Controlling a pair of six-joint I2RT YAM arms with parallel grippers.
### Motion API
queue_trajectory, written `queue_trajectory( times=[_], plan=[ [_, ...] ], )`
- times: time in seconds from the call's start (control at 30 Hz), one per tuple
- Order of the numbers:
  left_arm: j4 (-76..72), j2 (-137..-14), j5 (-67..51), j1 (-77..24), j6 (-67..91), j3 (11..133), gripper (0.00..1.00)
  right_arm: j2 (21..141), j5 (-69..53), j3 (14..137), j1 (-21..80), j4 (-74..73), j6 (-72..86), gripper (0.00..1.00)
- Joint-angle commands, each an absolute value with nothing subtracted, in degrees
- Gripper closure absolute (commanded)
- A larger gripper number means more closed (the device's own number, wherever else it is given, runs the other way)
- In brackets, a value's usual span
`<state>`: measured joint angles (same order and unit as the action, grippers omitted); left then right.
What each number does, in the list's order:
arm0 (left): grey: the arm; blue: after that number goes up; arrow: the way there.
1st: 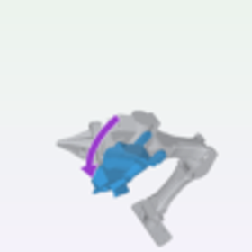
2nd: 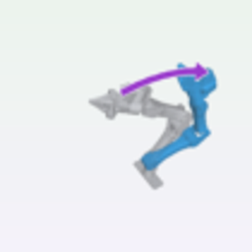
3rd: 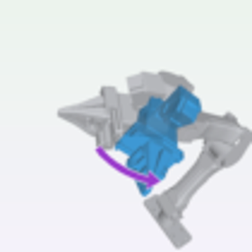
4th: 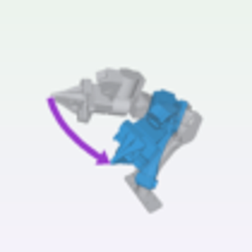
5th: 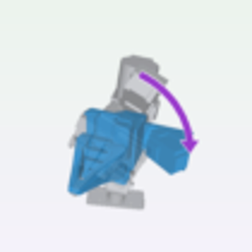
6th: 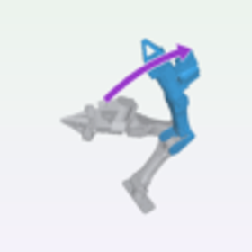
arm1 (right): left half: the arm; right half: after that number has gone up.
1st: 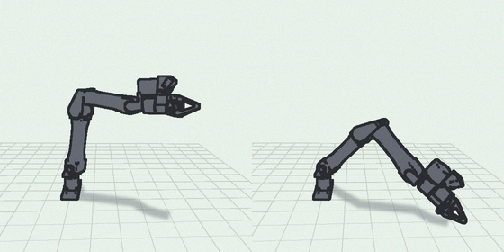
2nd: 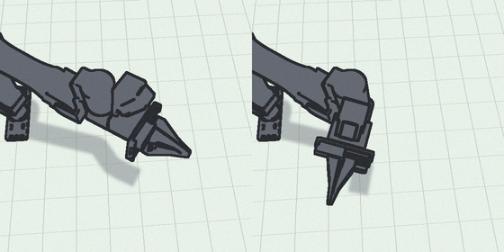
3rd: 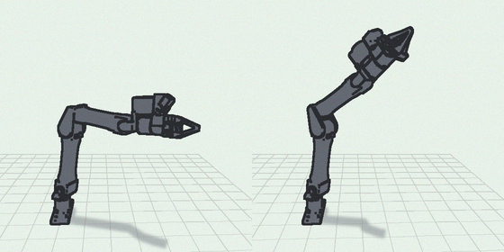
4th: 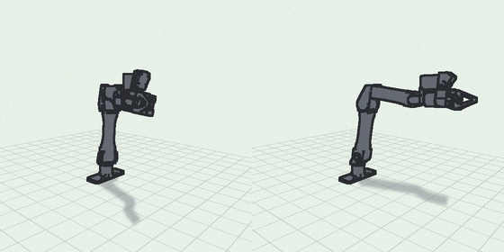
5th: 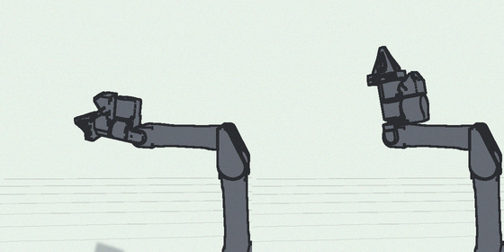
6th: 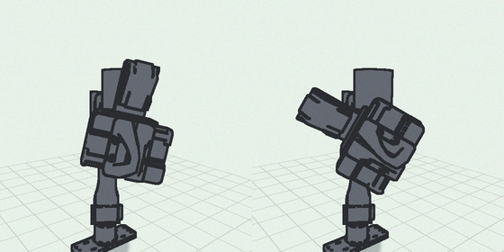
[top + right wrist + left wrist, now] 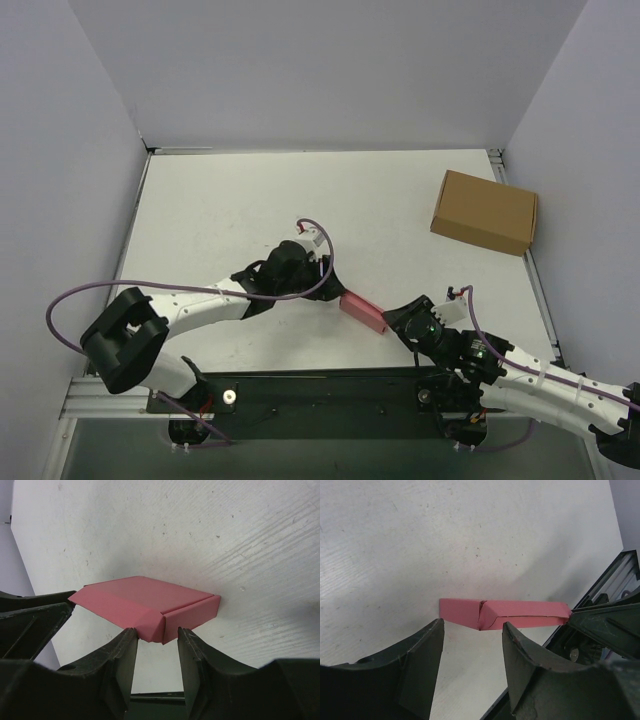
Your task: Fold the paper box
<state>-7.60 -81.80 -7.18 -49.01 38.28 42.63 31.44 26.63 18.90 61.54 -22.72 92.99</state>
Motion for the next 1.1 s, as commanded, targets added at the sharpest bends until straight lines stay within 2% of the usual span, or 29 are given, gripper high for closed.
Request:
queue_trajectory(
  times=[0.0,0.23,0.37,0.8,1.07],
  plan=[
    [-15.3,-83.0,-10.3,-48.5,42.7,45.3,0.42,32.9,28.2,18.3,61.3,-30.5,91.8,0.62],
    [-20.6,-83.6,-10.1,-48.1,46.1,43.7,0.46,32.7,28.0,18.2,61.3,-30.7,91.9,0.62],
    [-20.1,-86.1,-11.2,-48.0,46.1,45.4,0.46,32.6,28.0,18.2,61.3,-30.7,91.9,0.62],
    [-20.0,-88.5,-12.9,-47.9,45.9,44.8,0.57,32.3,28.0,18.0,61.3,-31.2,92.0,0.63],
    [-16.0,-87.3,-12.5,-48.1,42.5,42.8,0.58,32.1,28.2,18.1,61.3,-32.0,92.1,0.63]
  ],
)
